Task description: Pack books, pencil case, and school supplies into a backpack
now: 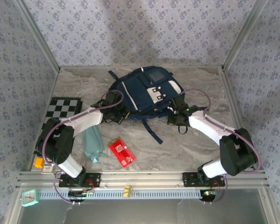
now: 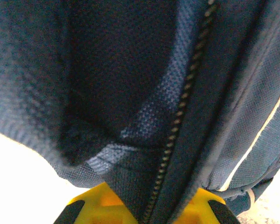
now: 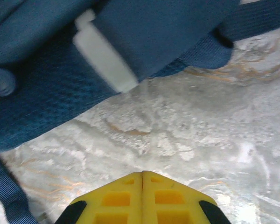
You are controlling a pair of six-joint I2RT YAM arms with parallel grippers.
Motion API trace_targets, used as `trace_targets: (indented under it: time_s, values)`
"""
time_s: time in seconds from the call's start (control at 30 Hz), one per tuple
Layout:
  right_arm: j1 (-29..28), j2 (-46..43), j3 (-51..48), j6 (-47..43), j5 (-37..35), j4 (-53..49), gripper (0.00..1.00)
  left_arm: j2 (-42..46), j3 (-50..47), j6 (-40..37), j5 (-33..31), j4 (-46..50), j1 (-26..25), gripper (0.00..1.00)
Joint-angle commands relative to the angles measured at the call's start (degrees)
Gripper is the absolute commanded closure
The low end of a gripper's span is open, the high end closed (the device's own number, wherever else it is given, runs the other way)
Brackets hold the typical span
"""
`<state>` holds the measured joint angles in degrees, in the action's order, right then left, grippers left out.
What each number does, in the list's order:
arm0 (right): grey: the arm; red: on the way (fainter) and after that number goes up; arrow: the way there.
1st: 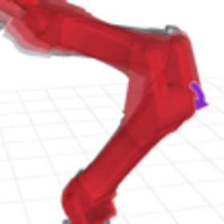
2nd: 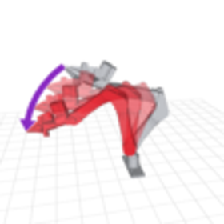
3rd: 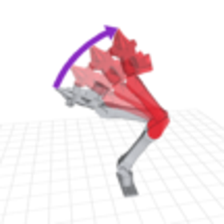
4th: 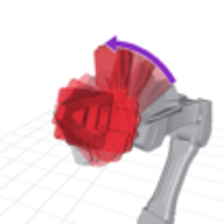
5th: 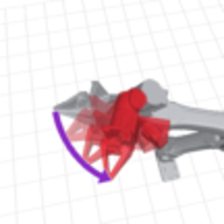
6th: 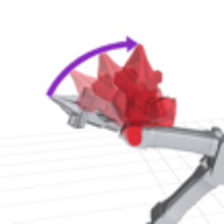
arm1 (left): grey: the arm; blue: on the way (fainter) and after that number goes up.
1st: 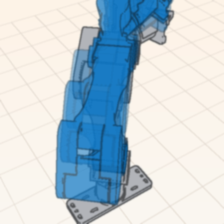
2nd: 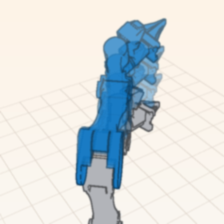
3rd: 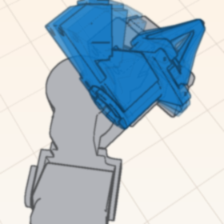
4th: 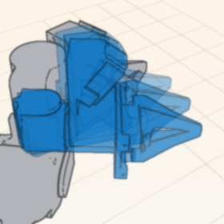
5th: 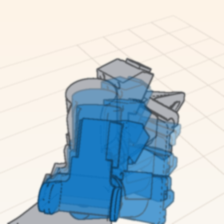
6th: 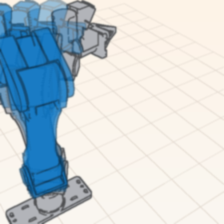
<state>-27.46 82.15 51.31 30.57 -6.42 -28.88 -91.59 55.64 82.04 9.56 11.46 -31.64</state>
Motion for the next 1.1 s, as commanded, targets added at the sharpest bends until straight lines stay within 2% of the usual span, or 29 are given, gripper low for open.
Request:
trace_targets:
  time_s: [0.0, 0.03, 0.13, 0.17, 0.33, 0.47, 0.6, 0.67, 0.77, 1.07]
  values:
    - [-2.8, -2.0, 2.7, -1.4, 3.0, 0.7, 1.0, 3.1, 0.6, -1.2, -2.2, 0.7, -0.6, 1.0]
    - [-4.1, -2.0, 3.1, -1.9, 3.7, 1.6, 0.99, 3.1, 0.8, -1.1, -1.9, 0.6, -0.6, 1.0]
    - [-9.7, -0.1, 4.1, -5.5, 3.7, 4.6, 0.82, 3.5, 0.8, -0.2, -1.0, -0.6, -0.7, 1.0]
    - [-10.8, 1.4, 4.4, -6.1, 4.5, 5.3, 0.8, 3.7, 1.1, -0.4, -1.0, -0.6, -0.7, 1.0]
    - [-14.2, 8.3, 6.6, -2.3, 5.4, 7.8, 0.63, 4.2, 3.0, -0.9, -1.1, 0.8, -0.7, 1.0]
    - [-14.4, 12.5, 10.0, 1.0, 2.9, 7.3, 0.49, 4.7, 3.6, -1.0, -1.1, 1.1, -0.7, 1.0]
    - [-11.9, 15.5, 12.6, 4.5, 2.3, 6.9, 0.41, 5.4, 3.6, -1.0, -1.2, 1.1, -0.8, 1.0]
    - [-10.9, 16.7, 13.3, 4.6, 2.8, 8.1, 0.4, 5.7, 3.7, -1.0, -1.3, 1.4, -0.7, 1.0]
    - [-10.5, 17.5, 14.2, 6.7, -0.9, 6.6, 0.4, 6.2, 3.9, -1.2, -1.4, 1.5, -0.7, 1.0]
    - [-5.8, 15.0, 12.0, 9.6, -5.8, 2.1, 0.48, 7.5, 4.4, -2.5, -2.1, 3.5, 0.0, 1.0]
